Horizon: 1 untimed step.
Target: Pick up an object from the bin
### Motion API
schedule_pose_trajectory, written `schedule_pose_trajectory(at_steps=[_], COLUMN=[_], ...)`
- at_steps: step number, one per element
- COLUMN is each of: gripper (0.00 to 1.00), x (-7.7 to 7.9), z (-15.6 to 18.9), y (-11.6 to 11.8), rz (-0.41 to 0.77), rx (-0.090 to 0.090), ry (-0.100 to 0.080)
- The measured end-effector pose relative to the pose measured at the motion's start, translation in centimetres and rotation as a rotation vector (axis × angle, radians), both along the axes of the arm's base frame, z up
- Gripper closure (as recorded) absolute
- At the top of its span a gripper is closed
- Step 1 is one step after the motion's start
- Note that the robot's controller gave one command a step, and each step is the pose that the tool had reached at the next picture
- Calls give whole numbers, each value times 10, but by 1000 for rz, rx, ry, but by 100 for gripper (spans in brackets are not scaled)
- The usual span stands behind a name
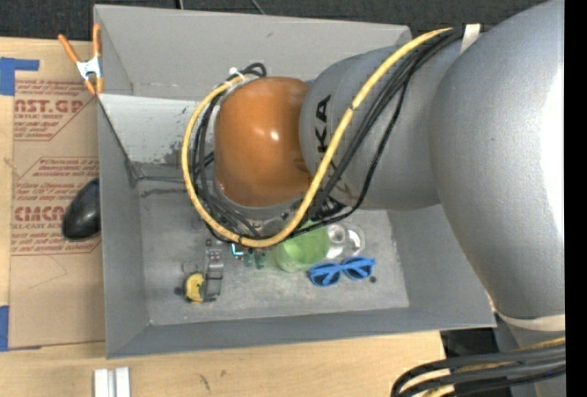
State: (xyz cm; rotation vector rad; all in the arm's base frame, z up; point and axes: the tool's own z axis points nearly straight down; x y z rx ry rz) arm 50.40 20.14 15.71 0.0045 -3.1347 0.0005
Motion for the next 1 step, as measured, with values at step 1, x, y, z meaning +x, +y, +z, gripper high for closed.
schedule_pose_trajectory(at_steps=[1], gripper=[0], x=[-19], z=[-87], y=[-7], rz=[304], rx=[3], ry=[-15])
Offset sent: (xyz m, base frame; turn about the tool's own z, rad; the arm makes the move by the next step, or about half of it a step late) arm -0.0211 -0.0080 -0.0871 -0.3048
